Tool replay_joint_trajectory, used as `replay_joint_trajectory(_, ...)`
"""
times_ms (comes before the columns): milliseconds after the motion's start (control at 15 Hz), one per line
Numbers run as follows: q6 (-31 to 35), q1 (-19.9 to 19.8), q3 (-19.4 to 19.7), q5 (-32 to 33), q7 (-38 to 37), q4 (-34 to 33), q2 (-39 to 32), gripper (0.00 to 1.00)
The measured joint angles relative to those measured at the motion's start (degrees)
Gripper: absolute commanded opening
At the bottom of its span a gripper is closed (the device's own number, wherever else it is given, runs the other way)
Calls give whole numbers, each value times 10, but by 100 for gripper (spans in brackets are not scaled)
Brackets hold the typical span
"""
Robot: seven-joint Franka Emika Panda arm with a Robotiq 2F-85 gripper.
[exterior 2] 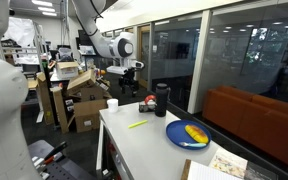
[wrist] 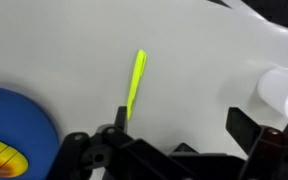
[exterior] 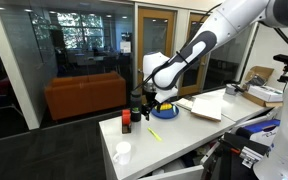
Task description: Take the yellow marker out of the cup and put it on the table
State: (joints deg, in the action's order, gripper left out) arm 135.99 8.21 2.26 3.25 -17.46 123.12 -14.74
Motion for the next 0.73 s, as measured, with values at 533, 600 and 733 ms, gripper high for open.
replay_joint_trajectory(533,-121,-14,-32,-66,237,91,179,100)
replay_joint_trajectory(600,-122,-14,-32,-66,241,94,182,100)
replay_joint_trajectory(733,-122,-14,-32,-66,243,96,180,100)
